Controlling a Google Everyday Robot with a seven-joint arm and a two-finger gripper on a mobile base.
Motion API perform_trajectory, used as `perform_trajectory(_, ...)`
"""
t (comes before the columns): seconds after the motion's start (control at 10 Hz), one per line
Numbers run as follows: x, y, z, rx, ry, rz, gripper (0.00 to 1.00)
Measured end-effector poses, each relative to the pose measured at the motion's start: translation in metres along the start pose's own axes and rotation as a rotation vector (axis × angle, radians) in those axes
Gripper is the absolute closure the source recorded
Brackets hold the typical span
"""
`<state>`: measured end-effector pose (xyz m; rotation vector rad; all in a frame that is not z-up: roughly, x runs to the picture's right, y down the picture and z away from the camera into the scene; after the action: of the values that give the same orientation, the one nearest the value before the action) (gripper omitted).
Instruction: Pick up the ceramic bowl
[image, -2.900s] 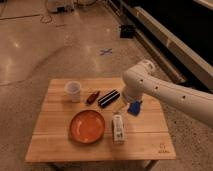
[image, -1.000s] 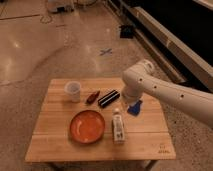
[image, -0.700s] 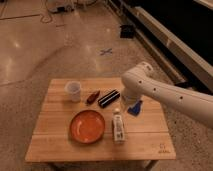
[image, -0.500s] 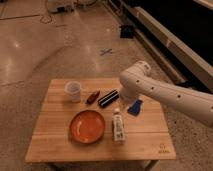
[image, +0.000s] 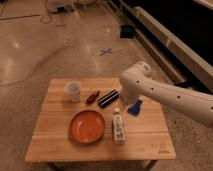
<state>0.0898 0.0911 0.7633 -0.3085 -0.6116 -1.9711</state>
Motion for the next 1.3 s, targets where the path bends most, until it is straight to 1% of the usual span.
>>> perform_trajectory(0.1,-0.004,0.007,-0.002,-0.003,-0.004,-0.010,0.55)
perform_trajectory(0.3,-0.011,0.019,-0.004,0.003,-0.014,-0.002,0.55)
perform_trajectory(0.4,-0.011,0.018,-0.003,0.004,-0.011,-0.002,0.55)
perform_trajectory(0.6,-0.002,0.003,-0.002,0.003,-0.007,-0.005,0.55)
perform_trajectory(0.8,-0.007,0.007,-0.002,0.005,-0.019,-0.020,0.55)
perform_trajectory(1.0,-0.009,0.016,0.001,0.003,-0.014,-0.011,0.55)
perform_trajectory(1.1,-0.006,0.012,0.001,0.004,-0.013,-0.012,0.55)
perform_trajectory(1.2,-0.002,0.002,0.001,0.010,-0.021,-0.016,0.55)
perform_trajectory(1.3,-0.002,0.000,0.000,0.011,-0.020,-0.016,0.55)
